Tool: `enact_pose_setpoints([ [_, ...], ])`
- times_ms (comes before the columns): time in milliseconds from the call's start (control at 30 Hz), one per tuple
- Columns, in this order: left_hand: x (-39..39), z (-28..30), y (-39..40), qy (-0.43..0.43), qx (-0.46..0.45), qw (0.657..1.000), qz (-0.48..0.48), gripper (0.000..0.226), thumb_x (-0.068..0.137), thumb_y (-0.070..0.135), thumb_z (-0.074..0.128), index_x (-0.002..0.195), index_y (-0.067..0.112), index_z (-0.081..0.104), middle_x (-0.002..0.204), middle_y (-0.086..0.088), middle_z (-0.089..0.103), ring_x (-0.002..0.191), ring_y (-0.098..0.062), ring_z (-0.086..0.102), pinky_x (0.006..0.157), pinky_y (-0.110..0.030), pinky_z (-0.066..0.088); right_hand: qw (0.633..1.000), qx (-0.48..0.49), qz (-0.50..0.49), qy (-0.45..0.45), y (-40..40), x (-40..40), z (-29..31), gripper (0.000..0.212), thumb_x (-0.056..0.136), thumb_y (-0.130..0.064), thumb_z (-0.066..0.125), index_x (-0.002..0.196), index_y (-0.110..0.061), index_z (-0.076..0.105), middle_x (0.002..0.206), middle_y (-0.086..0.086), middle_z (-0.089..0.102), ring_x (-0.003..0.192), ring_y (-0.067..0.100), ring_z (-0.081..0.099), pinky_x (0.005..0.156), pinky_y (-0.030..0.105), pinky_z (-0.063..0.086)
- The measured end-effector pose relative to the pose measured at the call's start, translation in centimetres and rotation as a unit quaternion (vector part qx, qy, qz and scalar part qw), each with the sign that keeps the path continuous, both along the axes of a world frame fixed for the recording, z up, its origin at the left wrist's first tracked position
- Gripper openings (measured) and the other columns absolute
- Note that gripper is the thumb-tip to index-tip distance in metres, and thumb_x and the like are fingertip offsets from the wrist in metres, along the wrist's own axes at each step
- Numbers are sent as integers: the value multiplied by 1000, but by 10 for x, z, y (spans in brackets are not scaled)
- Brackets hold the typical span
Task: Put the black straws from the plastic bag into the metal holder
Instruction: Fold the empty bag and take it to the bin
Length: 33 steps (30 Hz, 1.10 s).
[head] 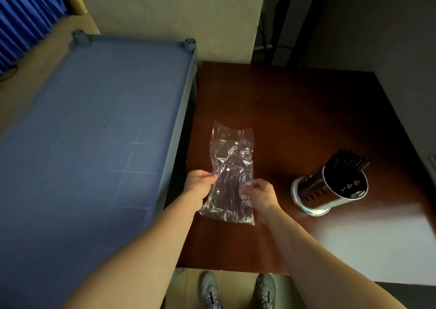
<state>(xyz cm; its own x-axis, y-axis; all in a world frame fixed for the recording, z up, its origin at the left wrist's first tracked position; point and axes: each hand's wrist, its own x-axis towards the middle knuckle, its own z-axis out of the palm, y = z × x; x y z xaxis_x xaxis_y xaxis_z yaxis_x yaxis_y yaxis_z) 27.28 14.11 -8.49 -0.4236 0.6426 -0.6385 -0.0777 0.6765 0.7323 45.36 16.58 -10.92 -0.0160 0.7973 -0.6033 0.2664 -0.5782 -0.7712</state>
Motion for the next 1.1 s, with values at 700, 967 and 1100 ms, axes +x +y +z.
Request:
enact_pose_setpoints([
  [700, 16, 41, 11, -78, 116, 984, 111, 41, 89, -3, 71, 128, 8, 62, 105, -19, 65, 69, -17, 64, 63, -30, 60, 985, 116, -61, 111, 11, 28, 47, 26, 88, -13, 77, 81, -10, 52, 54, 2, 63, 39, 15, 51, 37, 26, 45],
  [967, 17, 68, 19, -112, 130, 981, 94, 32, 88, 36, 75, 106, 12, 64, 104, -10, 73, 76, -21, 72, 62, -31, 56, 978, 156, -8, 138, 19, 40, 74, 23, 92, -6, 70, 85, -7, 49, 59, 9, 61, 44, 19, 56, 44, 31, 46],
  [1100, 19, 91, 29, -107, 138, 981, 82, 49, 83, 54, 74, 111, 15, 65, 95, -8, 80, 82, -24, 75, 60, -29, 52, 974, 161, 33, 154, 20, 48, 92, 22, 91, -1, 70, 87, -7, 50, 73, 14, 70, 51, 17, 61, 49, 32, 51],
])
